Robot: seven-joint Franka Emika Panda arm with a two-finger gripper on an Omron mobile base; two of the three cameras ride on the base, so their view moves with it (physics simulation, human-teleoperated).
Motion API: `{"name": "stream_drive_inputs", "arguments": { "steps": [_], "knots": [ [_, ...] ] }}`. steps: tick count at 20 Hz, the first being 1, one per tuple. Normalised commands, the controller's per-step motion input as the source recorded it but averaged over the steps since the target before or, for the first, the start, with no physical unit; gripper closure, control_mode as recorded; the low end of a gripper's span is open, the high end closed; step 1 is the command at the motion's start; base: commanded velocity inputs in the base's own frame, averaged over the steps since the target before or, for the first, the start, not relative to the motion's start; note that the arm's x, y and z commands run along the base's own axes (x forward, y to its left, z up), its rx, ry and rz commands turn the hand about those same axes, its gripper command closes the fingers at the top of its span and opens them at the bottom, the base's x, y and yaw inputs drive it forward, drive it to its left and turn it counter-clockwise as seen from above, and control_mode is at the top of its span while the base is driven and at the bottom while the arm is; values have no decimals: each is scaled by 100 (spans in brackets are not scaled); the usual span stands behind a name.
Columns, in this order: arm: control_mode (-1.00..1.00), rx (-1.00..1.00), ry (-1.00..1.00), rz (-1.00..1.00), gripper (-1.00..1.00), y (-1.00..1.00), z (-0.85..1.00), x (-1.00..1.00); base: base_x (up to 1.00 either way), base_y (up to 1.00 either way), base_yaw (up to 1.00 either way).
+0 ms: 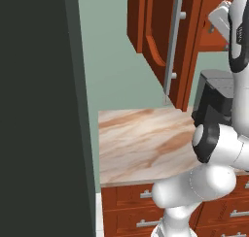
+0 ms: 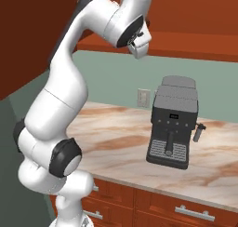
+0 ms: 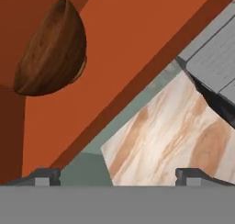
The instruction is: Take the smaller bowl and place it next to the appetizer plate on the dining counter , and place the larger bowl next to the plate with cooked food.
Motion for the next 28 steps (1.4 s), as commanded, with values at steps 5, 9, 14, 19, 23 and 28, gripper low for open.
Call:
{"name": "stream_drive_inputs", "arguments": {
  "steps": [5,9,14,19,23,28],
  "knots": [
    [-100,0,-41,1,-100,0,9,51,0,0,0],
    [-100,0,-19,1,-100,0,1,76,0,0,0],
    [-100,0,-7,0,-100,0,3,71,0,0,0],
    [-100,0,-6,0,-100,0,14,64,0,0,0],
    [-100,0,0,0,-100,-4,5,53,0,0,0],
    [-100,0,2,0,-100,-8,1,34,0,0,0]
  ]
}}
